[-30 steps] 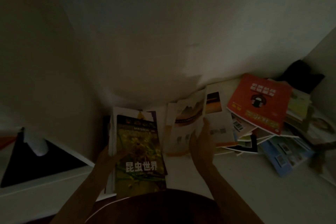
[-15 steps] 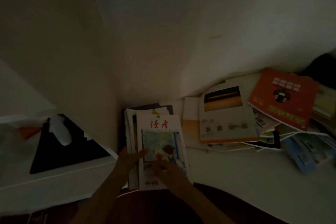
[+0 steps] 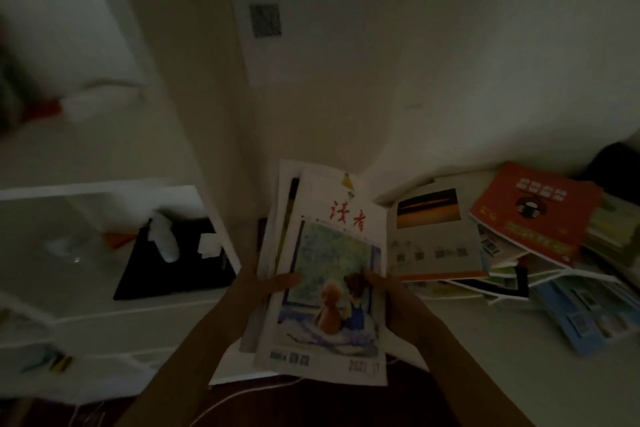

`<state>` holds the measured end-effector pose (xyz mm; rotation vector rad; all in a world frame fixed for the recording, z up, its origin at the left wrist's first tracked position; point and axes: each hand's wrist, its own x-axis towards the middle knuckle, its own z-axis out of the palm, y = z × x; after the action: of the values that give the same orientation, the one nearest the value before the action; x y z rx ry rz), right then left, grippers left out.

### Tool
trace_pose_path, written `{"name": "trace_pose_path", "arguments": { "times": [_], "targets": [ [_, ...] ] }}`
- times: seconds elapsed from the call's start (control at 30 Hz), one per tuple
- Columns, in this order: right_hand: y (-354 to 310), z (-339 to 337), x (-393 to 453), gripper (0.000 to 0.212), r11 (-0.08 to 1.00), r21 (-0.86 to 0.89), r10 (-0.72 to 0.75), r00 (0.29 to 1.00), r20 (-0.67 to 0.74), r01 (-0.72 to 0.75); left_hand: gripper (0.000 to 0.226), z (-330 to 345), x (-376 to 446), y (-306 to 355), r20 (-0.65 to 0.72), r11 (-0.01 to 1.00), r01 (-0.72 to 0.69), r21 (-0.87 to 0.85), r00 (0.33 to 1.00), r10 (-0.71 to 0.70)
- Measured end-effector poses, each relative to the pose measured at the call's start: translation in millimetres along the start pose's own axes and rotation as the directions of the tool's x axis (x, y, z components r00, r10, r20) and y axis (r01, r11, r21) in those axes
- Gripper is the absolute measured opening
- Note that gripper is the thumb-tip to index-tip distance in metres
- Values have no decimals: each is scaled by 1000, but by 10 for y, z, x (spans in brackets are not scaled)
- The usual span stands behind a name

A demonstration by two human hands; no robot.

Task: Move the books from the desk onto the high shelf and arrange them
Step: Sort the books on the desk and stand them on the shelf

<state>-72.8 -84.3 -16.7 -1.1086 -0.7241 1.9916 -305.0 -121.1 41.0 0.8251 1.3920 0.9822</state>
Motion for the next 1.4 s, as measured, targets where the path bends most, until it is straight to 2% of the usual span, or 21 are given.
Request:
{"name": "trace_pose_path", "arguments": {
  "times": [0.07,0.1,0.2,0.3,0.4,0.5,0.73,0.83,1.0,1.07,1.1,1.2,1.23,1.27,1.33,1.4],
  "targets": [
    [-154,66,-142,24,984,-94,-152,988,20,153,50,-1,-216,196,-43,994,-107,38,993,108],
    [-245,156,-221,26,961,-156,-226,974,28,228,39,-2,-337,289,-75,985,-158,62,984,163],
    [-540,538,-472,22,871,-298,-381,920,90,390,35,-32,-749,554,-178,948,-295,119,933,313],
    [-838,1003,-735,22,780,-332,-502,847,175,531,36,-173,-1204,842,-263,883,-431,186,844,467],
    [-1160,1533,-1010,21,709,-307,-578,772,266,636,42,-357,-1640,1229,-360,797,-546,258,711,604],
    [-1520,2111,-1300,19,644,-205,-650,668,363,738,50,-555,-2023,1680,-428,676,-657,335,533,730],
    [-2564,3525,-1775,20,461,-25,-741,400,540,887,56,-1138,-2648,2947,-423,386,-818,426,197,884],
    [-3036,4161,-1820,22,398,2,-758,327,565,918,57,-1347,-2757,3469,-404,269,-855,444,76,911],
    [-3719,5069,-1632,33,376,-32,-715,311,626,926,58,-1652,-2695,4192,-385,102,-869,483,-107,917],
    [-3848,5332,-1485,30,374,-69,-687,326,649,925,59,-1734,-2554,4365,-376,60,-849,524,-168,911],
    [-3871,5446,-1400,34,335,-145,-693,348,631,931,59,-1755,-2470,4421,-367,37,-834,551,-202,908],
    [-3827,5731,-1111,94,106,-436,-700,378,605,894,65,-1826,-2161,4562,-345,-20,-769,639,-309,886],
    [-3792,5809,-1027,99,64,-465,-678,380,628,883,66,-1855,-2058,4612,-345,-15,-742,670,-329,879],
    [-3763,5863,-977,92,41,-469,-654,378,655,882,65,-1897,-1954,4666,-353,-6,-723,690,-345,870],
    [-3726,5954,-936,63,57,-434,-594,380,709,899,66,-2012,-1732,4752,-388,25,-711,703,-353,851],
    [-3713,6015,-909,43,38,-435,-521,389,759,900,65,-2137,-1537,4791,-415,84,-683,725,-337,845]
  ]
}}
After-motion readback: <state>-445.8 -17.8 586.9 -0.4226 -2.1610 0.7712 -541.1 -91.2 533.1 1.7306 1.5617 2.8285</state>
